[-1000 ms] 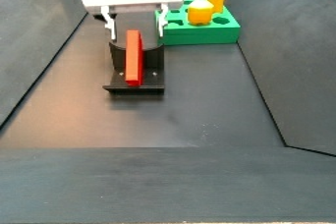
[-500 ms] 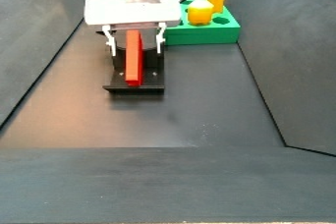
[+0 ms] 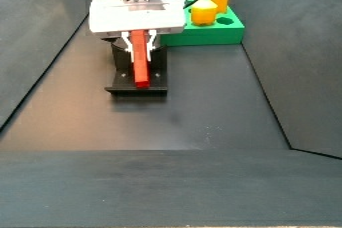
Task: Pick up the double-square object. Move up. Place the double-square object on the fixture. Regrasp the double-square object. Move to above the board. Insert the double-square object.
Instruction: Move to above the board.
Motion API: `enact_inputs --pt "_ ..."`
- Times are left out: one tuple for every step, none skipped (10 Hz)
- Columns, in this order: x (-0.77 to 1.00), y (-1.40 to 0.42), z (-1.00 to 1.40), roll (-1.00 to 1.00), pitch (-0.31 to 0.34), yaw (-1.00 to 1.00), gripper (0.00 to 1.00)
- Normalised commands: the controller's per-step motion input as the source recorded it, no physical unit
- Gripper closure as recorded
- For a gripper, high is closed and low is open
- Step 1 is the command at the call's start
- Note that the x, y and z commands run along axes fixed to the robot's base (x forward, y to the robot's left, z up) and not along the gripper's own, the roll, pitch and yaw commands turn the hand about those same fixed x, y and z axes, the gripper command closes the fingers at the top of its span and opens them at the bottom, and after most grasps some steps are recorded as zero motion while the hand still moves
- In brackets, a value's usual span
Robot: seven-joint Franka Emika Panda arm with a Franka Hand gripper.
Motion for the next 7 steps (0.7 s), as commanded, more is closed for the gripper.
enact_inputs --pt "-0.15 -0.16 1.0 -0.14 0.513 0.21 1.0" --pt "-0.14 -0.15 1.0 -0.13 0.429 0.27 1.0" --pt "-0.13 -0.14 1.0 -0.11 0.327 0.34 1.0" --pt "-0.13 -0.14 1.0 -0.08 0.214 0.38 1.0" --pt "-0.12 -0.13 1.0 -0.04 0.085 0.37 1.0" --pt "-0.11 -0.13 1.0 -0.03 0.01 0.34 1.0" --pt "-0.11 -0.12 1.0 -0.01 -0.053 0.3 1.0"
